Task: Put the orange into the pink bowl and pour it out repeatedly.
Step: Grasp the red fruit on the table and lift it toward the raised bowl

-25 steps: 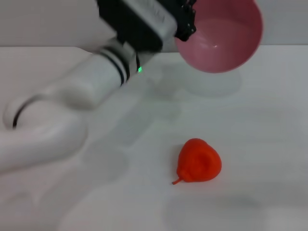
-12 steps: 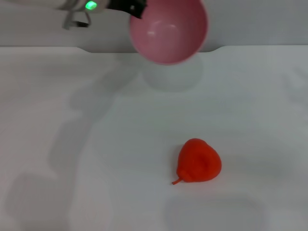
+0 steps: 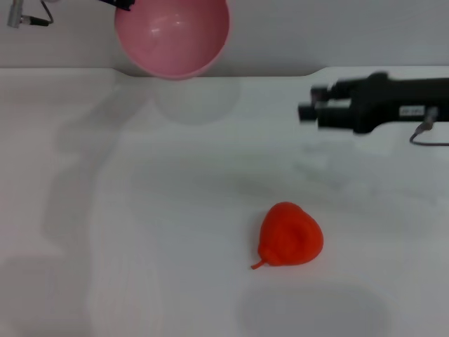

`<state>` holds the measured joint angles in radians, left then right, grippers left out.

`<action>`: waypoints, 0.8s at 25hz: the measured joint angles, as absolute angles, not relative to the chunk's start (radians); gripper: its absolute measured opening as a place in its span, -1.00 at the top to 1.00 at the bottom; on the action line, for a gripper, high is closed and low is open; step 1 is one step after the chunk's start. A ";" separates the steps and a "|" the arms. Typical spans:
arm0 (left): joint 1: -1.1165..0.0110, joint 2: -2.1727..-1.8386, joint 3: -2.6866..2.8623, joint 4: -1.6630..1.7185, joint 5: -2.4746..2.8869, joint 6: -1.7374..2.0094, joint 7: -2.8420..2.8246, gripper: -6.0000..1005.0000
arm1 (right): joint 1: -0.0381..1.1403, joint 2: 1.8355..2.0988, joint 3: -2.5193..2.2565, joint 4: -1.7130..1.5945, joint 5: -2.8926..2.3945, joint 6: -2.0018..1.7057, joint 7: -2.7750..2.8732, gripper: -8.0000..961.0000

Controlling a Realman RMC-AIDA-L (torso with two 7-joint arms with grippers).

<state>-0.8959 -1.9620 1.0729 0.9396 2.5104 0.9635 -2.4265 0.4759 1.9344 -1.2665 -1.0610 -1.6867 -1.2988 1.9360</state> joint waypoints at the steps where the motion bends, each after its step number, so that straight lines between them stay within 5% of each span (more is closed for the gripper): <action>1: -0.896 -1.962 1.072 0.940 2.518 0.963 -2.426 0.87 | 0.497 1.940 -1.265 -1.104 -1.781 -1.334 2.008 -0.04; 7: -0.895 -1.965 1.077 0.939 2.531 0.961 -2.420 0.87 | 0.615 1.990 -1.265 -1.278 -2.179 -1.563 2.265 -0.04; 12: -0.893 -1.972 1.077 0.935 2.531 0.958 -2.416 0.87 | 0.669 2.072 -1.329 -1.285 -2.441 -1.583 2.295 -0.04; 16: -0.891 -1.979 1.078 0.931 2.531 0.952 -2.414 0.87 | 0.681 2.075 -1.492 -1.218 -2.509 -1.474 2.361 -0.05; 20: -0.889 -1.987 1.080 0.926 2.531 0.951 -2.405 0.86 | 0.688 2.075 -1.531 -1.169 -2.505 -1.424 2.367 -0.26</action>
